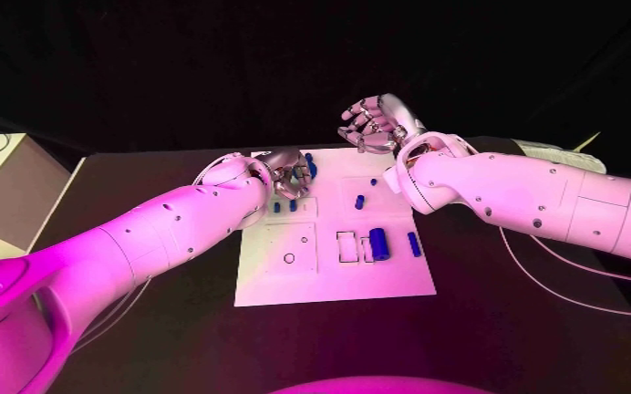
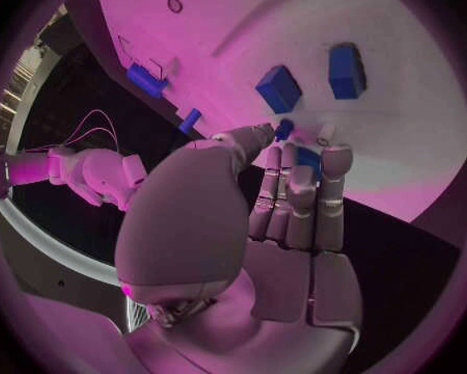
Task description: Assemble the parts on the task board
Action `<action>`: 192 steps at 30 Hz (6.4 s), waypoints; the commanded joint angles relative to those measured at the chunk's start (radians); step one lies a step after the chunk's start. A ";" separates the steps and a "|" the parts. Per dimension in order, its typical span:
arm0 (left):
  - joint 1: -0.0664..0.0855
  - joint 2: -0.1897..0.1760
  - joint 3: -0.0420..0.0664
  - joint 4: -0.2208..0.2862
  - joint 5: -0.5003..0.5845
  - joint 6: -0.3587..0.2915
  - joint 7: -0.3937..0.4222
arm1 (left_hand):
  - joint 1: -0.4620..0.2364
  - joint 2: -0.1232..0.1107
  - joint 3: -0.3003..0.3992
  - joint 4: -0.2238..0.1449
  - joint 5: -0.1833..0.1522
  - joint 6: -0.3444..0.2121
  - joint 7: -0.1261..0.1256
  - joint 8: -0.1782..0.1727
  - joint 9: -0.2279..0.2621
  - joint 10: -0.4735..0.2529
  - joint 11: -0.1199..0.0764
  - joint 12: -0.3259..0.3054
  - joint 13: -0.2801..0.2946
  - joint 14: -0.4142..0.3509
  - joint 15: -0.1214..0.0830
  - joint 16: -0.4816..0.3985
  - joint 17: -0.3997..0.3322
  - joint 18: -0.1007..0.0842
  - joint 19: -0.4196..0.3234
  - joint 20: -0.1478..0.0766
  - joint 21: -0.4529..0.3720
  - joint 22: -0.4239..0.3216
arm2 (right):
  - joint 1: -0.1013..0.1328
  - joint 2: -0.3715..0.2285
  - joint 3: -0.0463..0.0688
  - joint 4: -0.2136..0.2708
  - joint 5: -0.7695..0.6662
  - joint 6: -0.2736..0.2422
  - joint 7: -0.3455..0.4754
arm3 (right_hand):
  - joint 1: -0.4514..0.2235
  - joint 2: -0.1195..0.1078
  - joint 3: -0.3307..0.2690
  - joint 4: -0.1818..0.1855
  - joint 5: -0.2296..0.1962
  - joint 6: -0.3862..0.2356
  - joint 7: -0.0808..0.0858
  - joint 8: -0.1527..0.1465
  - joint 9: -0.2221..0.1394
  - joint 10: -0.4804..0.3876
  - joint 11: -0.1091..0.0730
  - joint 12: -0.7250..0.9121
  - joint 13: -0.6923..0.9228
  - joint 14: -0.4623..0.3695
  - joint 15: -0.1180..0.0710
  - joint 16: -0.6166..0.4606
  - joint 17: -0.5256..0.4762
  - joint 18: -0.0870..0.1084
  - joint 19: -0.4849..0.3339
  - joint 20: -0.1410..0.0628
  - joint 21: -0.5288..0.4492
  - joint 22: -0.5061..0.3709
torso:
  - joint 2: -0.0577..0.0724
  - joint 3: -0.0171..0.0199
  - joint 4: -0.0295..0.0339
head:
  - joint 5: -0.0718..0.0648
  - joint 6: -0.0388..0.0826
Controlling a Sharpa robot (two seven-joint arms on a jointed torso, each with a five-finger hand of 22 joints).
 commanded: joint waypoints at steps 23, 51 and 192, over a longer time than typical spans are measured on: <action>-0.001 0.022 -0.029 -0.039 0.007 0.043 -0.021 | -0.003 0.004 0.017 -0.007 -0.001 0.005 0.003 -0.017 -0.007 0.002 0.004 -0.017 -0.009 -0.001 0.002 0.007 -0.013 -0.015 0.001 0.002 0.006 0.001 | 0.000 0.009 0.000 -0.002 0.039 -0.014 0.064 | -0.005 -0.008 0.006 -0.013 0.008 -0.005 0.014 -0.006 -0.001 0.008 0.006 -0.029 -0.039 -0.009 0.006 -0.047 0.002 0.009 0.000 0.011 -0.036 -0.033 | 0.000 -0.0004 0.0007 | -0.007 -0.010; -0.002 0.025 -0.035 -0.051 0.041 -0.054 0.040 | -0.010 0.058 0.071 -0.069 -0.007 0.124 -0.021 -0.025 0.007 0.146 -0.033 -0.046 -0.023 0.123 -0.031 0.070 0.103 -0.048 0.119 -0.027 0.128 0.167 | 0.000 0.014 0.000 -0.005 0.044 -0.008 0.067 | -0.007 -0.007 0.007 -0.014 0.009 -0.005 0.015 -0.006 -0.001 0.008 0.007 -0.032 -0.044 -0.011 0.007 -0.053 0.004 0.008 -0.001 0.013 -0.041 -0.037 | -0.002 -0.0016 0.0015 | -0.004 -0.006; -0.014 -0.070 -0.002 0.016 0.083 0.010 -0.011 | -0.036 0.043 0.075 -0.102 -0.004 0.046 -0.001 -0.135 -0.013 0.166 -0.020 -0.114 -0.025 0.116 -0.020 0.070 0.087 -0.043 0.098 -0.017 0.118 0.148 | -0.006 0.018 -0.002 -0.051 0.234 -0.020 0.239 | -0.011 0.022 0.030 -0.098 0.070 -0.063 0.072 -0.053 -0.058 -0.086 0.080 -0.112 -0.289 -0.238 0.109 -0.439 -0.218 0.011 -0.218 0.122 -0.261 -0.345 | -0.016 -0.0093 0.0157 | -0.008 -0.015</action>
